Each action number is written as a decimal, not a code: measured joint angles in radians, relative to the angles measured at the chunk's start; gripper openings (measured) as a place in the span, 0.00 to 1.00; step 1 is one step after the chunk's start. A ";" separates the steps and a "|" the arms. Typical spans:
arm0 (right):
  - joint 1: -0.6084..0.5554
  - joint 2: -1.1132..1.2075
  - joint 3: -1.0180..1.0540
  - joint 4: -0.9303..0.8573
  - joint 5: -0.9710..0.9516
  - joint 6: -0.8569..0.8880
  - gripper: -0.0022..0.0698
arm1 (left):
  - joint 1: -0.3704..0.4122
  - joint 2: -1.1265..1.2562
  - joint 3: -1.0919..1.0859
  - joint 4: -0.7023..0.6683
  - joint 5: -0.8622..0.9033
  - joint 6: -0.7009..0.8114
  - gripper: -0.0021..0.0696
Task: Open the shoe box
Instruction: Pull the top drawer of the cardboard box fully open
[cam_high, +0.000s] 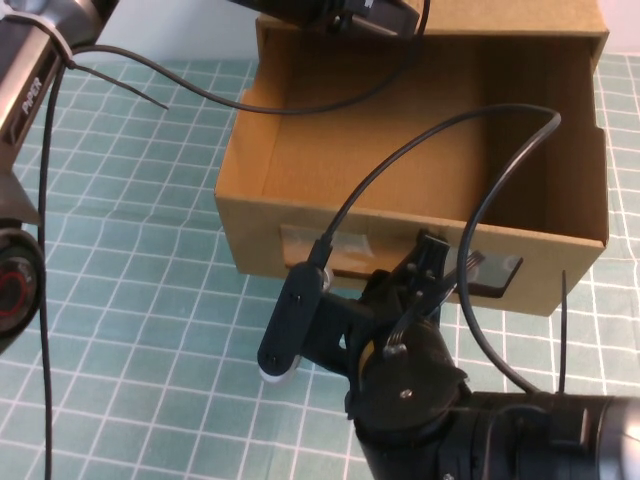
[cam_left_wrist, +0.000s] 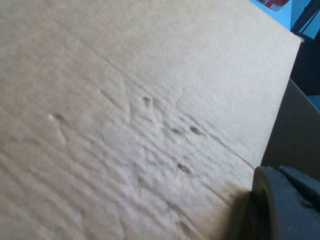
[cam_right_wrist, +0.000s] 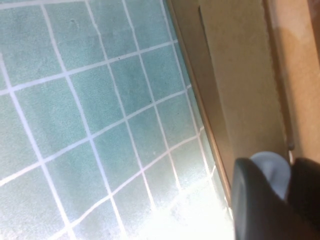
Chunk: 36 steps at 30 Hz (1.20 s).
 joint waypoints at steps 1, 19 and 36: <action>0.000 0.000 0.000 0.000 0.000 0.000 0.19 | 0.000 0.000 0.000 0.000 0.000 0.000 0.02; 0.014 -0.044 0.002 0.049 0.003 -0.002 0.20 | 0.000 0.000 0.000 -0.002 0.000 0.000 0.02; 0.027 -0.493 -0.009 0.324 -0.141 -0.243 0.40 | 0.007 -0.054 -0.183 0.090 -0.019 -0.039 0.02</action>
